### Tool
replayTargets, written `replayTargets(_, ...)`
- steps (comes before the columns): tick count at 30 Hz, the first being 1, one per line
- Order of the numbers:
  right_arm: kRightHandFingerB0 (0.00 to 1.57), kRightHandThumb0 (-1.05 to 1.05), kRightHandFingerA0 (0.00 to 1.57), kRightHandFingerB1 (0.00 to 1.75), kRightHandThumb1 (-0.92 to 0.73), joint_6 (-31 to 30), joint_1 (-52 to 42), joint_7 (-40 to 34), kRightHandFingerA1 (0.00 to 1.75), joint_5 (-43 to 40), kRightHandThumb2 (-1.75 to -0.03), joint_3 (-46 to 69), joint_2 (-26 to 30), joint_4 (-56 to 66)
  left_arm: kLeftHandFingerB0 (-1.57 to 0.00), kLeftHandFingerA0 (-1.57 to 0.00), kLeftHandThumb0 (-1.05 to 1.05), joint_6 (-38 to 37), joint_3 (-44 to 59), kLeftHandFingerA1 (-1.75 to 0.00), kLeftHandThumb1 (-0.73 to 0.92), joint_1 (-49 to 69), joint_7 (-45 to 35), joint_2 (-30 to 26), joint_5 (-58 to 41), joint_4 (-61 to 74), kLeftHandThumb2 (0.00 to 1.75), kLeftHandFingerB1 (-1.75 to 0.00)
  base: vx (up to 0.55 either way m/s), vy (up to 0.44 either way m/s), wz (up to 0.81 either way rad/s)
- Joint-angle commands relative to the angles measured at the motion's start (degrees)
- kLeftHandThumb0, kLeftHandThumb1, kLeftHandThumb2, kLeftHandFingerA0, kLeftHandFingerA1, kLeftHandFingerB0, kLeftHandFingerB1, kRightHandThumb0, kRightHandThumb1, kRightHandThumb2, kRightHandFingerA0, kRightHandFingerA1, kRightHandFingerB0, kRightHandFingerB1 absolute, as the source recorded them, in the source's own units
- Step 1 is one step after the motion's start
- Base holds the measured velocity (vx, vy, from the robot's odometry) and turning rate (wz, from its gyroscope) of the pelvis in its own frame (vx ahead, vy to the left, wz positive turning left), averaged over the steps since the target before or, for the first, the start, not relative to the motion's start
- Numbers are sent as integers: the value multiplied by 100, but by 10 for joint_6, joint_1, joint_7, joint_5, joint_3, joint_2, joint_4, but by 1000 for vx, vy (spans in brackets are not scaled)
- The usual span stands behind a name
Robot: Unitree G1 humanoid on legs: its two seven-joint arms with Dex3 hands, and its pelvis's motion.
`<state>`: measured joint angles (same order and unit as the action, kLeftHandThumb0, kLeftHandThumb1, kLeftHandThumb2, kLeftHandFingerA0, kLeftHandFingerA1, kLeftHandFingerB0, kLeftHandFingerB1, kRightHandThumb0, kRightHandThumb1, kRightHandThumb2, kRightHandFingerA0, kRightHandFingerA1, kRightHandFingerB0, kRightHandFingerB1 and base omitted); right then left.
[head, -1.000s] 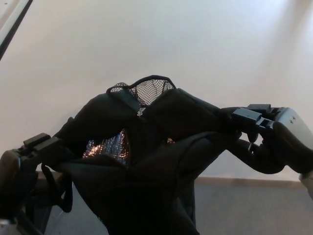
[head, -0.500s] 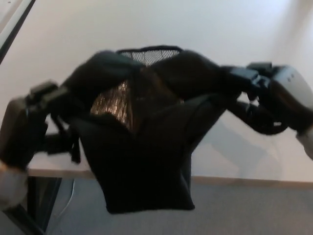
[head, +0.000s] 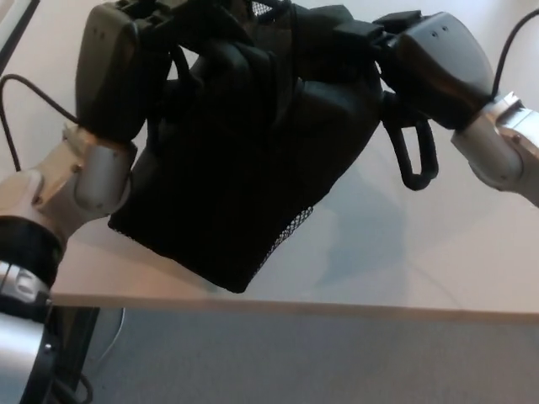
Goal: A lunch bag is kept on the middle of the desk and the robot uses both its hands to grab the opening of the bag from the left and right and moves its hands away from each other to spread the bag open
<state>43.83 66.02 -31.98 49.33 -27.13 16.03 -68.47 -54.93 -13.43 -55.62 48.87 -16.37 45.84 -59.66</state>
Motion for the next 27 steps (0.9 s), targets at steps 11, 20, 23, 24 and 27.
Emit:
replayTargets(11,58,-33,86,44,-52,-155,43,61,92,-38,-55,7,-31,-59,-80,-85,-6,116,-62,-66,63,-27,3,-3,3,-91,67,-59,0,0,0)
replayTargets(20,32,-42,57,31,-49,-184,41,38,43,-44,-55,11,-12,-50,-37,-42,6,126,-104,-36,53,21,35,-38,16,-98,63,-34,0,0,0)
replayTargets(23,25,-46,44,29,-48,-188,40,31,37,-41,-55,11,-4,-47,-17,-20,2,136,-108,-51,34,30,27,-48,9,-98,84,-49,0,0,0)
replayTargets(24,25,-46,44,29,-48,-188,40,29,37,-40,-55,10,-3,-46,-17,-20,2,138,-110,-51,34,31,27,-50,9,-97,84,-49,0,0,0)
replayTargets(27,8,-58,15,21,-53,-188,45,73,29,-35,-59,1,13,-46,-21,-27,-2,150,-111,-30,56,42,23,-62,5,-91,57,-29,0,0,0)
